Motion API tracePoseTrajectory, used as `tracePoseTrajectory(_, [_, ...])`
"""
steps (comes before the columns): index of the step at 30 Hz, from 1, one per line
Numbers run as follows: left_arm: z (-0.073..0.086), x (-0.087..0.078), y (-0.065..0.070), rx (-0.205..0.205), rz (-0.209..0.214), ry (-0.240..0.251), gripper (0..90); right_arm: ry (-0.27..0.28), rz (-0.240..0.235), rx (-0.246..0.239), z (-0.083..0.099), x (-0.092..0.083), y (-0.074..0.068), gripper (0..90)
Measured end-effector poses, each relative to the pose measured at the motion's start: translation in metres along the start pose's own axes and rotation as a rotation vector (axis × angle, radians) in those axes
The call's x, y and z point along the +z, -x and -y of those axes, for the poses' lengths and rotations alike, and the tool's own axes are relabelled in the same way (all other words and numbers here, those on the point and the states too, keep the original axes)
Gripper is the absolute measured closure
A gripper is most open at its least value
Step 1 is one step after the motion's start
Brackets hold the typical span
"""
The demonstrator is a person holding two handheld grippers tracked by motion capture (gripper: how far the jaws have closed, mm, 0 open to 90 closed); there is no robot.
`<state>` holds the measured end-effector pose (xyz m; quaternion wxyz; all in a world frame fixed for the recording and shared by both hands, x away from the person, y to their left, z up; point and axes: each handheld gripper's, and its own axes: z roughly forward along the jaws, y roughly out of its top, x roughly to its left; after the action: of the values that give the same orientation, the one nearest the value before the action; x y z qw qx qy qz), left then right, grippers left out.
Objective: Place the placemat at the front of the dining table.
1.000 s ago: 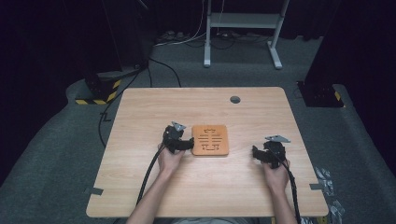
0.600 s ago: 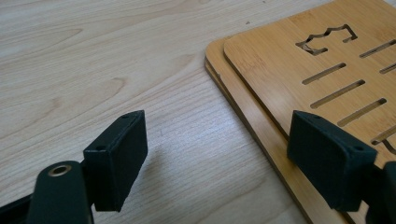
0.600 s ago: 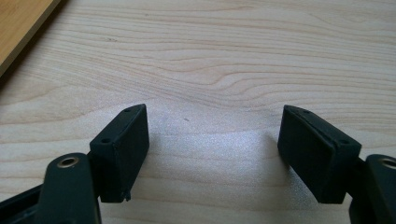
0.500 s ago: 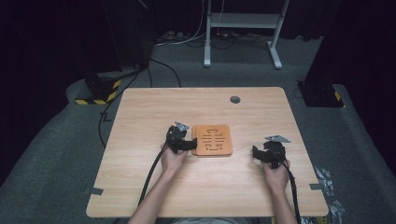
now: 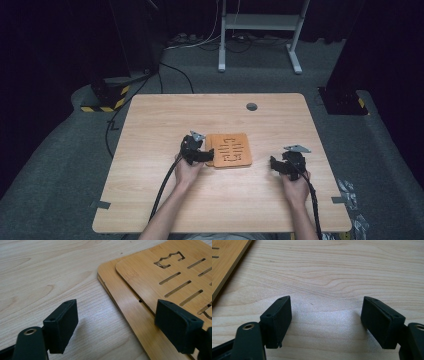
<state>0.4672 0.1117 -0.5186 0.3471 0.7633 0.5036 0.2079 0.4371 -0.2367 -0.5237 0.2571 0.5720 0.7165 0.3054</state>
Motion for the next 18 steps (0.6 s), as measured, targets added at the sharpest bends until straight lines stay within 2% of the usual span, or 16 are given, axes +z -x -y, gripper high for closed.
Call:
tracePoseTrajectory(3, [0.001,-0.002,-0.003,-0.029,0.023,0.01,17.7,0.0,0.0,0.0,0.0,0.0,0.0,24.8])
tracePoseTrajectory(7, [0.003,-0.009,-0.009,-0.04,0.037,0.025,17.4,-0.002,0.009,0.002,0.0,0.0,0.0,23.7])
tracePoseTrajectory(12, [0.008,-0.021,-0.019,-0.03,0.039,0.026,17.0,-0.014,0.005,0.008,0.0,-0.001,-0.003,22.3])
tracePoseTrajectory(14, [0.009,-0.024,-0.021,-0.038,0.039,0.028,16.8,-0.009,0.01,0.007,0.0,0.0,-0.003,22.2])
tracePoseTrajectory(18, [0.015,-0.037,-0.036,-0.058,0.034,0.056,17.1,-0.005,0.012,0.009,0.0,0.0,-0.004,22.2])
